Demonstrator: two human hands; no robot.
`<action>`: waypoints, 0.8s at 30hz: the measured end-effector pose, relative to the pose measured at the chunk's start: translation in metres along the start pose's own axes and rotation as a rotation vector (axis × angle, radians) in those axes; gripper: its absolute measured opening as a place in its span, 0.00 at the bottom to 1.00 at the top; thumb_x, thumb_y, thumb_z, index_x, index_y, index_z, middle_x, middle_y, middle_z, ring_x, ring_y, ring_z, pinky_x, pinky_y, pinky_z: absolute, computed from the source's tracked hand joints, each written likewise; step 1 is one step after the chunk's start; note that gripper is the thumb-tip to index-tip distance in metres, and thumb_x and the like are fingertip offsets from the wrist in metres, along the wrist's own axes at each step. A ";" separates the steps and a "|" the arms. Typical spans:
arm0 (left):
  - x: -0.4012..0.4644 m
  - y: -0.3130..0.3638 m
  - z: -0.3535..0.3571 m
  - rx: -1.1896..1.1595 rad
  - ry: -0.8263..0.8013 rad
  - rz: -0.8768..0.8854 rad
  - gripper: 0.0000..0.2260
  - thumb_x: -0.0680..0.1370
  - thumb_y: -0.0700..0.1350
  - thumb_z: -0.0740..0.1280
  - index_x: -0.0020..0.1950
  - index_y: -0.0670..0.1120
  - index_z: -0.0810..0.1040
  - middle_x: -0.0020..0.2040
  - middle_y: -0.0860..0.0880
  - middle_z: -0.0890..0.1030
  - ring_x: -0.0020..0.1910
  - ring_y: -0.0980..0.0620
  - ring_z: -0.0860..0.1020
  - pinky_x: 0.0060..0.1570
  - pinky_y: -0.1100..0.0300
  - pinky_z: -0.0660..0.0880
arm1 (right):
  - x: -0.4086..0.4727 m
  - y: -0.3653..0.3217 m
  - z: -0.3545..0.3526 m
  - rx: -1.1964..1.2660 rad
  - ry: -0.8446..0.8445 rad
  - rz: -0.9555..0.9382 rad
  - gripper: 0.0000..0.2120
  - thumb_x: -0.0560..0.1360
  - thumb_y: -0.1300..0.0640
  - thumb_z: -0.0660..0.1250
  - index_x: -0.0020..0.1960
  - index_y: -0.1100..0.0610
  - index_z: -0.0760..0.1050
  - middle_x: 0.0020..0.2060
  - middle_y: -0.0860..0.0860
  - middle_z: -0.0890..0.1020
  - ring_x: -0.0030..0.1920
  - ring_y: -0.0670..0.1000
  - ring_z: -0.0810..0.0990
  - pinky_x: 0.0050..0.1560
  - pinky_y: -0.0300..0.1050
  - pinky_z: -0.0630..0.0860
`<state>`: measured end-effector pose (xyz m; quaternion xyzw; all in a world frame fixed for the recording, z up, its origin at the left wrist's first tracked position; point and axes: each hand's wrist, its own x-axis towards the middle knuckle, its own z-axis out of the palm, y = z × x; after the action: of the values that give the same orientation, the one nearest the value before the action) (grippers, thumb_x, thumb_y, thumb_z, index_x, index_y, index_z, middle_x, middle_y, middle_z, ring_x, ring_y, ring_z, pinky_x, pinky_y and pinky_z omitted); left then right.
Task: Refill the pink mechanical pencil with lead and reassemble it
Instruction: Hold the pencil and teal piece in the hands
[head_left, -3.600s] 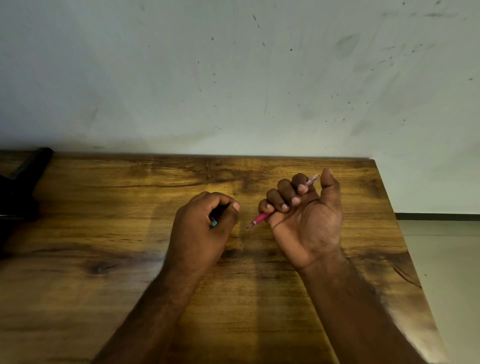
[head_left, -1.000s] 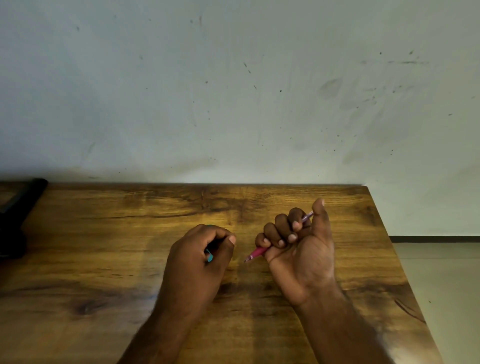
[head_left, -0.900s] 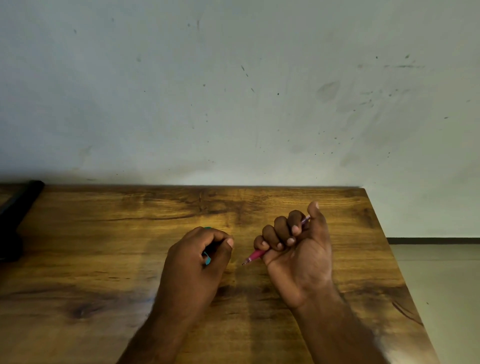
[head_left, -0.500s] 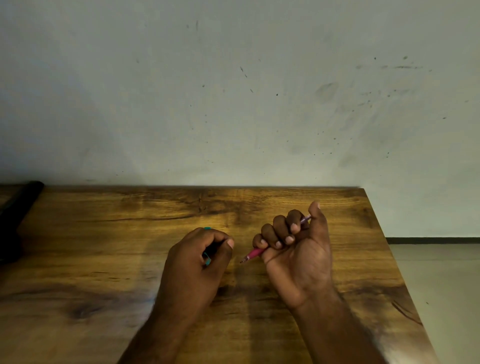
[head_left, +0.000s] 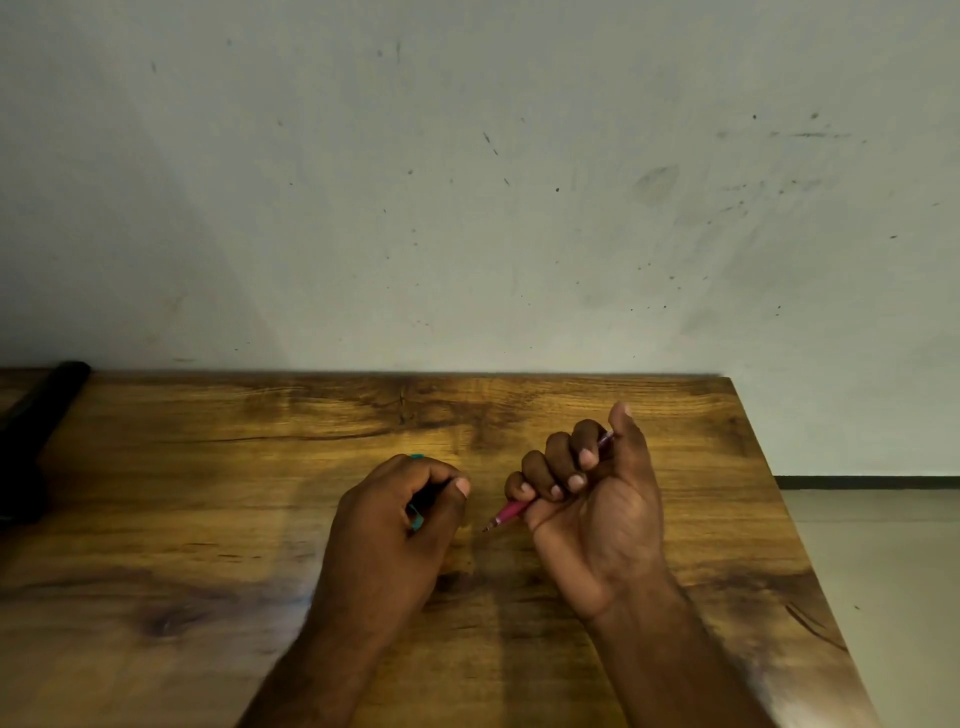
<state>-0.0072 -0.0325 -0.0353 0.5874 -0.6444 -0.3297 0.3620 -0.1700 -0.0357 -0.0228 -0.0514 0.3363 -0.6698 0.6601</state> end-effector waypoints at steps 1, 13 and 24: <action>0.000 0.000 0.000 -0.002 0.003 0.002 0.06 0.77 0.43 0.73 0.42 0.53 0.84 0.41 0.59 0.82 0.43 0.56 0.81 0.40 0.68 0.74 | 0.000 0.000 0.000 0.003 -0.001 0.002 0.26 0.82 0.39 0.59 0.32 0.55 0.65 0.24 0.49 0.62 0.28 0.49 0.59 0.34 0.47 0.64; 0.000 -0.002 0.001 -0.001 -0.005 0.013 0.06 0.77 0.44 0.72 0.42 0.54 0.83 0.41 0.59 0.81 0.42 0.56 0.81 0.41 0.68 0.74 | 0.000 0.000 -0.001 -0.005 0.009 -0.018 0.26 0.82 0.39 0.59 0.32 0.55 0.65 0.24 0.49 0.62 0.28 0.49 0.59 0.35 0.47 0.62; -0.001 -0.003 0.001 -0.003 -0.001 0.011 0.05 0.77 0.45 0.72 0.43 0.54 0.83 0.40 0.58 0.81 0.43 0.55 0.81 0.41 0.61 0.77 | 0.000 0.000 0.000 -0.014 -0.006 -0.004 0.26 0.83 0.41 0.59 0.31 0.54 0.65 0.24 0.49 0.61 0.28 0.49 0.58 0.34 0.47 0.63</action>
<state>-0.0064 -0.0321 -0.0383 0.5829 -0.6473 -0.3291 0.3645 -0.1697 -0.0354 -0.0225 -0.0588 0.3388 -0.6684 0.6595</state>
